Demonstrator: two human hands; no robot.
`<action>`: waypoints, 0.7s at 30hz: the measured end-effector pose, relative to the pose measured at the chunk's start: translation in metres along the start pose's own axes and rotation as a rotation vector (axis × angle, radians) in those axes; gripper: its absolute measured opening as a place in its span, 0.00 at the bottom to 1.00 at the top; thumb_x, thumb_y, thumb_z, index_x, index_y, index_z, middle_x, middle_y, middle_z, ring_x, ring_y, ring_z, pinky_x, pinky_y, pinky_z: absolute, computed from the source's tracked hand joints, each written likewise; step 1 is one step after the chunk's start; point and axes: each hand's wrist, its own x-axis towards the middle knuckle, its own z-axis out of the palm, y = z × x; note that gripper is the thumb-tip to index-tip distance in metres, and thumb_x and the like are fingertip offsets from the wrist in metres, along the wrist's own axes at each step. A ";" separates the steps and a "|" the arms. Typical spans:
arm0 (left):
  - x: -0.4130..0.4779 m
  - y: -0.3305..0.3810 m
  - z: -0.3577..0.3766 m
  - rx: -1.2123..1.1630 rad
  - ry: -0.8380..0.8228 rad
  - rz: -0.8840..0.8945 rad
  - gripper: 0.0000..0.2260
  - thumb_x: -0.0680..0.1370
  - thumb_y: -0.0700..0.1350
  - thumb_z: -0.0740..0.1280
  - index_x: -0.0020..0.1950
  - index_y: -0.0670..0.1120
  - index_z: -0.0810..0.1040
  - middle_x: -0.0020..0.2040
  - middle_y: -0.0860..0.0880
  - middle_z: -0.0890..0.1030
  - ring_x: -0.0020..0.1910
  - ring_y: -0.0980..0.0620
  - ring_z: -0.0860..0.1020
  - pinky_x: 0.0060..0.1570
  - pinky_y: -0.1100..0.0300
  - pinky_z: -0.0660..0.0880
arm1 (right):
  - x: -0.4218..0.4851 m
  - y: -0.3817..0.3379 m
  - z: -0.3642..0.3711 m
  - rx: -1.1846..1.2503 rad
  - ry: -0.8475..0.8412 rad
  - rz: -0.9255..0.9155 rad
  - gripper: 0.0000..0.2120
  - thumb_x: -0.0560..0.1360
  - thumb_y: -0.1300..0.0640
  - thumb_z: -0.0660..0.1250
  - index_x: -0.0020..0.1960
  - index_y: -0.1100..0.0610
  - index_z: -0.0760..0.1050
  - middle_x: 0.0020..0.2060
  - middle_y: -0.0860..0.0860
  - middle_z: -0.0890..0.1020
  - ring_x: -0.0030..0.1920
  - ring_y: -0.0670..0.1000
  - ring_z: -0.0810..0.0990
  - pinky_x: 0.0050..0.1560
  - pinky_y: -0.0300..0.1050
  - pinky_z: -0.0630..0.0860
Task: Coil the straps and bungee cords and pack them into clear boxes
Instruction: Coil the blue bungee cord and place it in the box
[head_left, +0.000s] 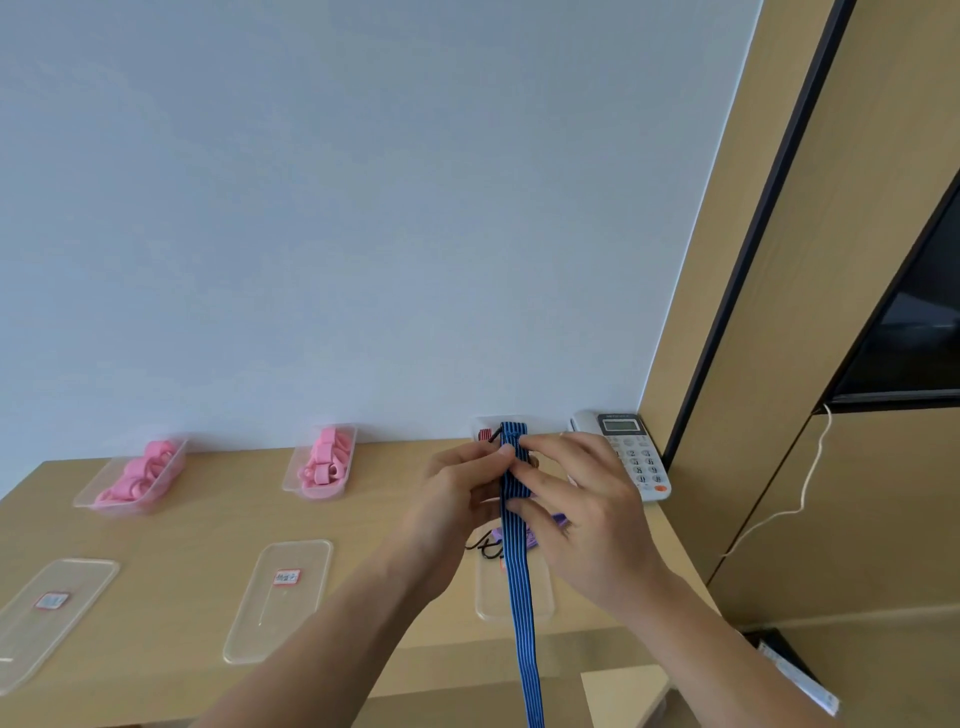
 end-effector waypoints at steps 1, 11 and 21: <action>0.000 0.000 0.000 -0.001 -0.002 0.003 0.12 0.81 0.40 0.66 0.57 0.31 0.80 0.47 0.41 0.81 0.45 0.47 0.80 0.46 0.57 0.78 | 0.000 -0.001 -0.001 -0.001 -0.013 0.001 0.14 0.72 0.60 0.75 0.57 0.57 0.84 0.58 0.50 0.81 0.56 0.54 0.77 0.61 0.42 0.72; 0.001 -0.006 0.000 0.115 -0.006 -0.025 0.10 0.83 0.38 0.64 0.55 0.34 0.83 0.53 0.36 0.85 0.49 0.42 0.83 0.52 0.51 0.79 | 0.014 0.008 -0.012 0.256 -0.104 0.356 0.26 0.66 0.60 0.79 0.63 0.52 0.79 0.55 0.46 0.79 0.58 0.47 0.76 0.54 0.35 0.74; 0.002 -0.008 0.003 0.202 -0.079 -0.043 0.13 0.83 0.46 0.67 0.56 0.36 0.82 0.50 0.39 0.84 0.49 0.45 0.82 0.52 0.52 0.78 | 0.026 0.011 -0.022 0.443 -0.227 0.549 0.22 0.67 0.61 0.77 0.50 0.37 0.77 0.48 0.37 0.83 0.53 0.46 0.81 0.57 0.51 0.78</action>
